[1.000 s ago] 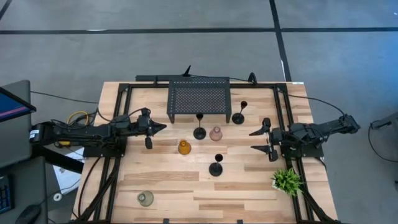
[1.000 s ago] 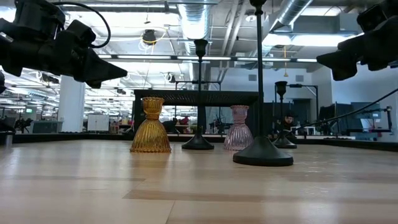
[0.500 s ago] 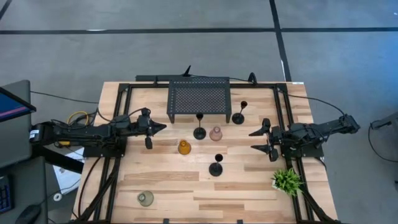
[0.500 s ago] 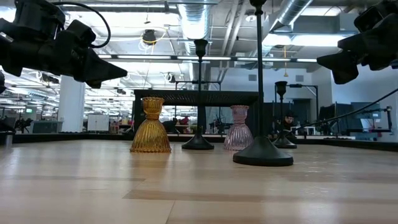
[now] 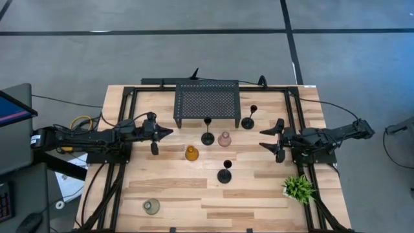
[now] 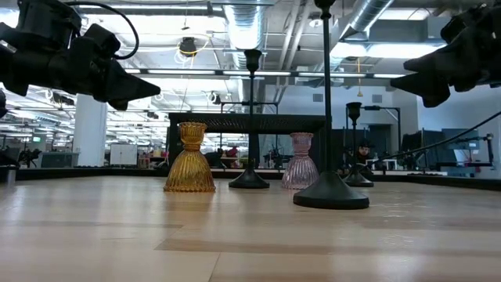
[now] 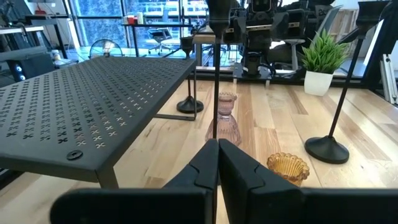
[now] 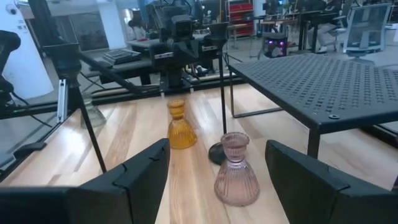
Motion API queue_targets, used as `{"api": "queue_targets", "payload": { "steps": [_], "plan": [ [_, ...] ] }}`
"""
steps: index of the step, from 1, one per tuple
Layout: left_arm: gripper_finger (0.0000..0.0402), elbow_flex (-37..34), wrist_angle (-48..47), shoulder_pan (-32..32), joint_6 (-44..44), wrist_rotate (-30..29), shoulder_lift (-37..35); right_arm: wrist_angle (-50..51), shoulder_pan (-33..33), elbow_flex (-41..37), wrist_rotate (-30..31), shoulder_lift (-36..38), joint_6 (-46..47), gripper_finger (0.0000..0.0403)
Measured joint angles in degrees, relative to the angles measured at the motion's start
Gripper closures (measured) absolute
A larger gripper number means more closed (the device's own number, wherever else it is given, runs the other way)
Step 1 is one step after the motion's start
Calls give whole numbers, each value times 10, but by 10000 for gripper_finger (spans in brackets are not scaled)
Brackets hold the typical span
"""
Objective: Pick & Place candle stick holders
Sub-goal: Put the left black candle holder on the shelf
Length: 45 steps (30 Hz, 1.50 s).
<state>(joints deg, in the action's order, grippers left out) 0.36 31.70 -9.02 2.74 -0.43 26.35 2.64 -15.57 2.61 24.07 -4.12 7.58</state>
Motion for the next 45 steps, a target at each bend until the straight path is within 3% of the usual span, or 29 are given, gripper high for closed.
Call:
{"api": "queue_targets", "payload": {
  "steps": [7, 10, 19, 23, 31, 40, 45],
  "plan": [
    [390, 0, 14, 0, -16, 0, 0, -37, 0, 0, 1, 0, 0, 149],
    [390, 0, 14, 0, -17, 4, 0, -39, 0, 0, 0, 0, 0, 167],
    [390, 0, 23, 0, -17, 4, 1, -29, 0, 0, 0, 0, -50, 337],
    [390, 0, 32, 0, -17, 4, 20, -15, -4, 1, -2, 1, -51, 394],
    [390, 12, 126, 0, -17, 14, 122, 81, -25, 45, -1, 2, -17, 380],
    [390, 130, 146, 0, 16, 24, 324, 90, -27, 46, 0, 2, -20, 401],
    [390, 176, 157, 0, 26, 26, 389, 90, -28, 46, 0, 2, -20, 399]
  ]
}}
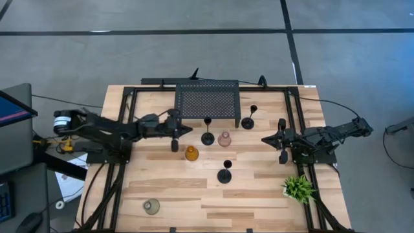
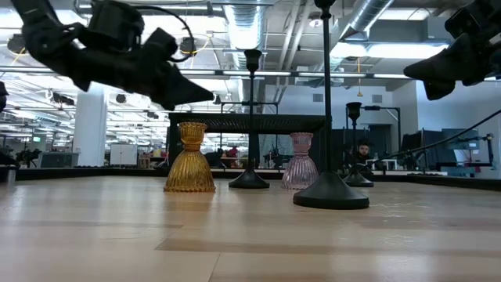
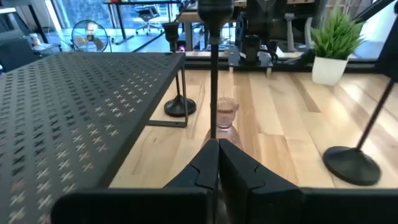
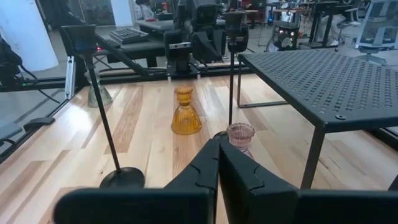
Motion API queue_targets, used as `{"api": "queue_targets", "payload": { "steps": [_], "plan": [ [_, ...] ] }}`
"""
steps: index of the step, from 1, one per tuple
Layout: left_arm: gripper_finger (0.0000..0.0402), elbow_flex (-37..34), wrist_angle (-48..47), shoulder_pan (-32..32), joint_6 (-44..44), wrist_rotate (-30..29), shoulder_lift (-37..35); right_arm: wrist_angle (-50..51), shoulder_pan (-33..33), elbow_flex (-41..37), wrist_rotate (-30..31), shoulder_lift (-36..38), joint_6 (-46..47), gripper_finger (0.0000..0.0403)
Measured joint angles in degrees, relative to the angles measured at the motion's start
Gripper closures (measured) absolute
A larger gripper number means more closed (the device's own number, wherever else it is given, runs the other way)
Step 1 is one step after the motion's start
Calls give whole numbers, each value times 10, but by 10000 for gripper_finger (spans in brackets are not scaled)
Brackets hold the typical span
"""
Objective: Pick & Place candle stick holders
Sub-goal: Put the left black candle holder on the shelf
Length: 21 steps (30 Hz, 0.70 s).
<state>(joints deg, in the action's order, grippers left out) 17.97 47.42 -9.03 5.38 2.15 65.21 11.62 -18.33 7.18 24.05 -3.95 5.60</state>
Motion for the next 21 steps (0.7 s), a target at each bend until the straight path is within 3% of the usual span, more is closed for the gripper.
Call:
{"api": "queue_targets", "payload": {
  "steps": [7, 21],
  "plan": [
    [361, 47, 11, 0, 15, 0, 50, 0, 0, 0, 0, 0, 0, 402],
    [226, 96, 29, 8, 13, 0, 112, 4, 0, 0, 1, 0, 0, 402]
  ]
}}
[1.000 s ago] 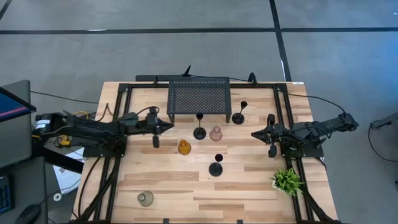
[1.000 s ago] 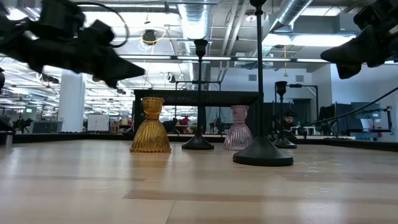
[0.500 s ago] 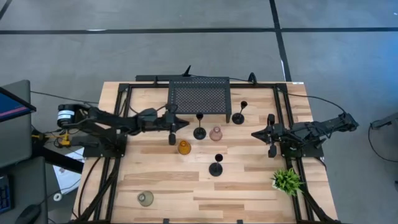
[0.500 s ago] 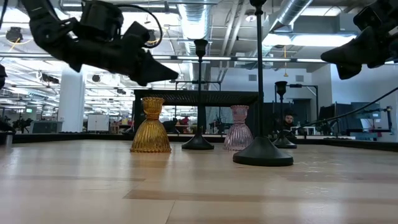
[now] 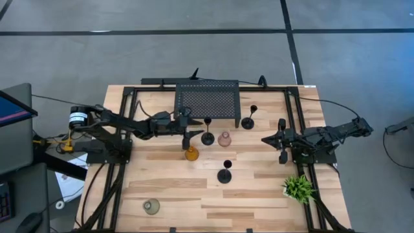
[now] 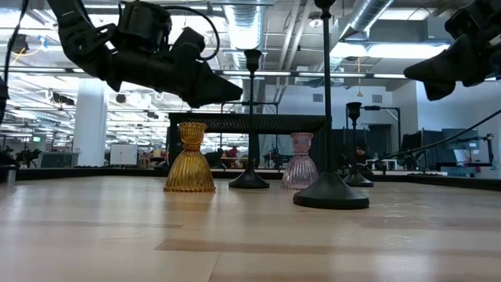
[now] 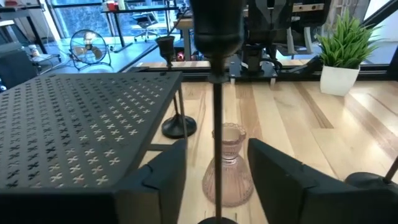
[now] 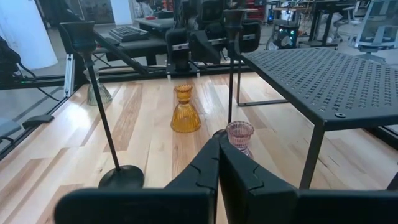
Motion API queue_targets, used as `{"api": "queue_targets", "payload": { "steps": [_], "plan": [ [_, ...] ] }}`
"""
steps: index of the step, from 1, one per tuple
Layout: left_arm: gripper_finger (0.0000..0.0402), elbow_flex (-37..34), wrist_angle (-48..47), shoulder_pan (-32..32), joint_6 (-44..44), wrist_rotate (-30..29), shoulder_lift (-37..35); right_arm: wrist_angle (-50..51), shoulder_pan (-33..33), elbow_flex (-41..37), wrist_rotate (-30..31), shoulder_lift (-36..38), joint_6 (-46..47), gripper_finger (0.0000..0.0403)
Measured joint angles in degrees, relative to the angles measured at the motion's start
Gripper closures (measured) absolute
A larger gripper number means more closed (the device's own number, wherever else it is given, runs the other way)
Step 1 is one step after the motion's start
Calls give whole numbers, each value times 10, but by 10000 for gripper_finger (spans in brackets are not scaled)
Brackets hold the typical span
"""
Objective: Pick & Place candle stick holders
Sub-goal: Put the left black candle holder on the shelf
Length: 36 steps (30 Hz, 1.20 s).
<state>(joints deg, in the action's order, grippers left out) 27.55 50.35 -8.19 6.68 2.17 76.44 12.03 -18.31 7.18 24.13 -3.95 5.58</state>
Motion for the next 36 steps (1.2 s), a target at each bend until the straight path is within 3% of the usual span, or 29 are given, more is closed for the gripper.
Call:
{"api": "queue_targets", "payload": {
  "steps": [7, 15, 36],
  "plan": [
    [194, 41, 6, 13, -1, 0, 53, -3, 1, 0, 15, 0, -1, 402],
    [201, 49, 15, 13, -12, 0, 60, -5, 1, 0, 15, 0, 0, 402],
    [358, 48, 26, 18, -31, 0, 59, -5, 1, 0, 17, 0, 0, 402]
  ]
}}
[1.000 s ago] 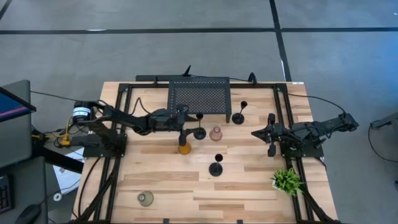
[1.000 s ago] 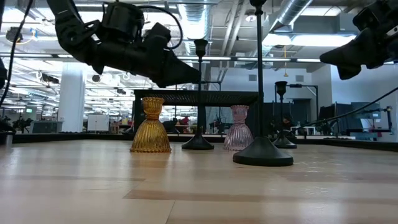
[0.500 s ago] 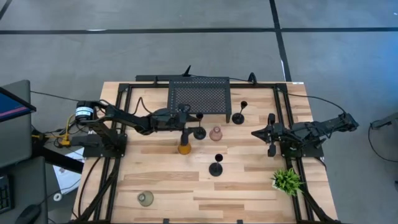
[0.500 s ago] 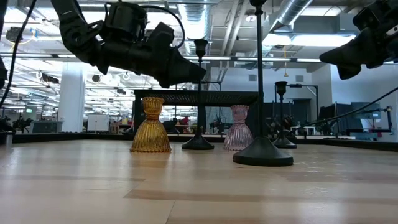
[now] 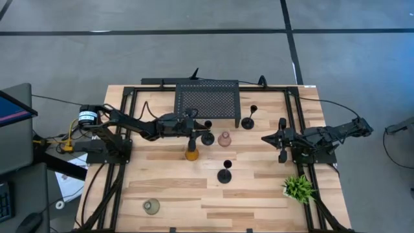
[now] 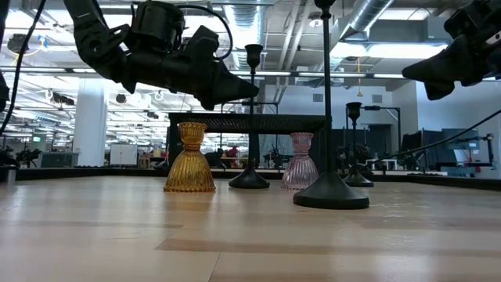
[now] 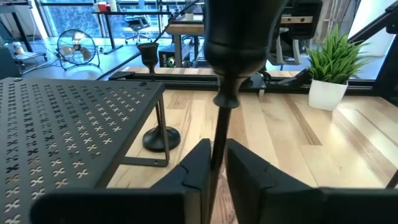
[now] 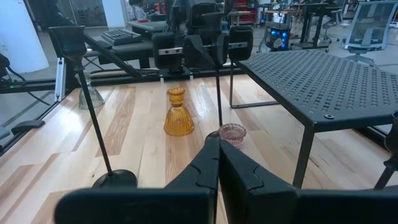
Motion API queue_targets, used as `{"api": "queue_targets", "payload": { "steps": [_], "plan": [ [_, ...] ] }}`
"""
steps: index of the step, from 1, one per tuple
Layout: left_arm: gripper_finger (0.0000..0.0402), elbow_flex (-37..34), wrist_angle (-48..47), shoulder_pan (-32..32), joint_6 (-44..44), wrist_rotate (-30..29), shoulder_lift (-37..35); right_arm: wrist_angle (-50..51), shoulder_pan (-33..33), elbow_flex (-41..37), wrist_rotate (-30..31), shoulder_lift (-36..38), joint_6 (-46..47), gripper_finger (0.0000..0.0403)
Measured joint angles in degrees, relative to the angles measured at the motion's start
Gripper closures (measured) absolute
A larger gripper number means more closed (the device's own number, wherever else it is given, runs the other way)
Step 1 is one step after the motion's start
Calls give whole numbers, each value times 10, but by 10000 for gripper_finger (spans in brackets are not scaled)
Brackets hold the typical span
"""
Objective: Pick & Place candle stick holders
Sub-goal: Put the left black candle holder on the shelf
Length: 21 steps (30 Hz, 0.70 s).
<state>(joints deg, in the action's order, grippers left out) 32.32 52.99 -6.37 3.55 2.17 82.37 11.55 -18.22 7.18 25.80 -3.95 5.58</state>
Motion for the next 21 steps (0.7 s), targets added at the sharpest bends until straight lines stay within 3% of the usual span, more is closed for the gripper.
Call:
{"api": "queue_targets", "payload": {
  "steps": [6, 11, 21],
  "plan": [
    [387, 0, -7, 0, 0, 1, -5, 0, 0, 0, 0, 0, 0, 402],
    [385, -1, -30, 0, 0, 0, -36, 0, 0, 0, 0, 0, 0, 402],
    [388, -1, -203, 0, -61, 0, -225, 0, 0, 0, 0, 0, 0, 402]
  ]
}}
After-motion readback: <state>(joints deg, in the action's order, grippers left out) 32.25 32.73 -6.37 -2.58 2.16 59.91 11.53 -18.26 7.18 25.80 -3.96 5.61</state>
